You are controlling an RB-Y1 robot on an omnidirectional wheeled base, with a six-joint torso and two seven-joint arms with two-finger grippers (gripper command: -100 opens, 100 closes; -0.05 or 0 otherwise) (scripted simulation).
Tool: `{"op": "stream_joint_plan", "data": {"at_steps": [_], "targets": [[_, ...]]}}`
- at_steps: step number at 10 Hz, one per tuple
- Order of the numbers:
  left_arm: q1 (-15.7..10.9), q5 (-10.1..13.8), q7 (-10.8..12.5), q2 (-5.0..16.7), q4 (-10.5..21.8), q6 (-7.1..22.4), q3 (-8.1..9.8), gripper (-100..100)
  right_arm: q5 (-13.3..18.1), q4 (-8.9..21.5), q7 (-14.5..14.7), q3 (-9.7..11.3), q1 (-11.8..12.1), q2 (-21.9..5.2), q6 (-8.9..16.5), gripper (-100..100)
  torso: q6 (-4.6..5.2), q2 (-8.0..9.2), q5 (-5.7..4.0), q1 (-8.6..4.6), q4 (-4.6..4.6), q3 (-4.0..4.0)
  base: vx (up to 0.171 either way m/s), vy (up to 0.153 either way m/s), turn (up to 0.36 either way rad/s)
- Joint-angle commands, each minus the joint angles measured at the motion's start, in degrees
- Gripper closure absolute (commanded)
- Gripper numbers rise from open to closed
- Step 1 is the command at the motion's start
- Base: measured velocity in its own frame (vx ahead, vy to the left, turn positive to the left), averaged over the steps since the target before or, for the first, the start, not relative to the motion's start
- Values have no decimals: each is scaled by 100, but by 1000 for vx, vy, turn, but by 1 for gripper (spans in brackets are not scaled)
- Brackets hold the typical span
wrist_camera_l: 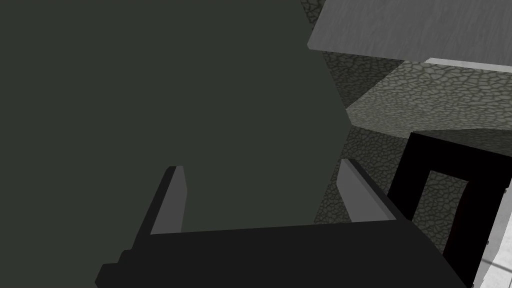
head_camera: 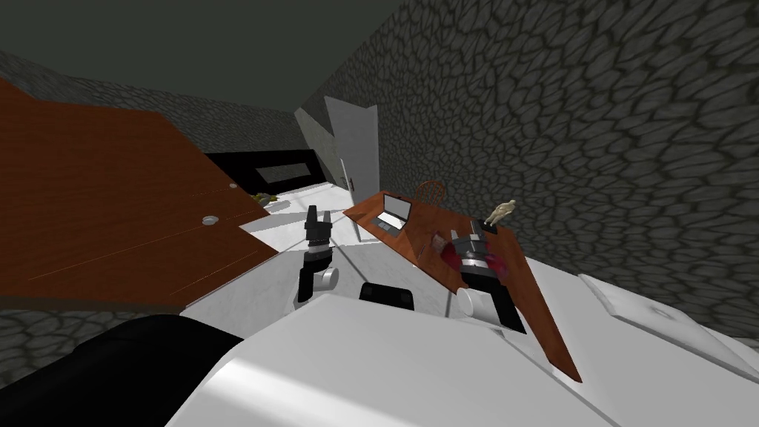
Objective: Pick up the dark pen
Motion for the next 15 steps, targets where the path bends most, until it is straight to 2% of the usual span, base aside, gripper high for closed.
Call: {"op": "stream_joint_plan", "data": {"at_steps": [1, 2, 3, 4, 5, 6, 7, 8, 9, 10, 11, 12, 13, 14, 15], "targets": [[0, 0, 0, 0, 0, 0, 0, 0, -4, 125, -209, -29, -80, 29, 241, -100, 0, 0, 0, 0, 0, 0, 29, 37, 41], [0, 0, 0, 0, 0, 0, 0, 0, -68, 213, -404, -137, -96, -11, 448, -100, 0, 2, 0, 0, 0, 1, 27, 38, 70], [0, 0, 0, 0, 0, 0, 0, 0, -68, 213, -483, -137, -96, -11, 519, -100, 0, 2, -1, -3, 0, 1, 21, 27, 36], [0, 0, 0, 0, 0, 0, 0, 0, -135, 306, -706, -251, -112, -48, 663, -100, 1, 5, -1, -5, 1, 2, 20, 34, 93], [0, 0, 0, 0, 0, 0, 0, 0, -135, 306, -771, -251, -112, -48, 810, -100, -1, 5, -1, -3, 1, 3, 21, 28, 37], [0, 0, 0, 0, 0, 0, 0, 0, -205, 404, -979, -369, -129, -83, 981, -100, 1, 6, -1, -5, 1, 3, 31, 36, 87], [0, 0, 0, 0, 0, 0, 0, 0, -205, 404, -1071, -369, -129, -83, 1114, -100, 0, 4, -1, -4, 1, 2, 27, 28, 32], [0, 0, 0, 0, 0, 0, 0, 0, -278, 506, -1293, -492, -147, -117, 1284, -100, 1, 5, -1, -5, 1, 2, 37, 40, 90], [0, 0, 0, 0, 0, 0, 0, 0, -278, 506, -1383, -492, -147, -117, 1430, -100, -1, 0, 0, -1, 0, 0, 30, 30, 37], [0, 0, 0, 0, 0, 0, 0, 0, -352, 615, -1573, -619, -167, -150, 1598, -100, 1, 2, 0, -4, 0, 1, 32, 39, 66], [0, 0, 0, 0, 0, 0, 0, 0, -352, 615, -1703, -619, -167, -150, 1718, -100, 0, 2, -1, -2, 0, 1, 26, 31, 46], [0, 0, 0, 0, 0, 0, 0, 0, -352, 615, -1703, -619, -167, -150, 1755, -100, 1, 4, 0, -4, 1, 2, 9, 10, 0], [0, 0, 0, 0, 0, 0, 1, 0, -429, 729, -1960, -749, -187, -182, 1985, -100, 2, 10, -1, -10, 2, 5, 23, 25, 66], [0, 0, 0, 0, 0, 0, 0, 0, -429, 729, -2031, -749, -187, -182, 2088, -100, 0, 6, -1, -7, 2, 4, 27, 28, 60], [0, 0, 0, 0, 0, 0, 0, 0, -506, 850, -2224, -881, -209, -214, 2331, -100, 1, 5, -1, -6, 1, 3, 35, 42, 115]]}}
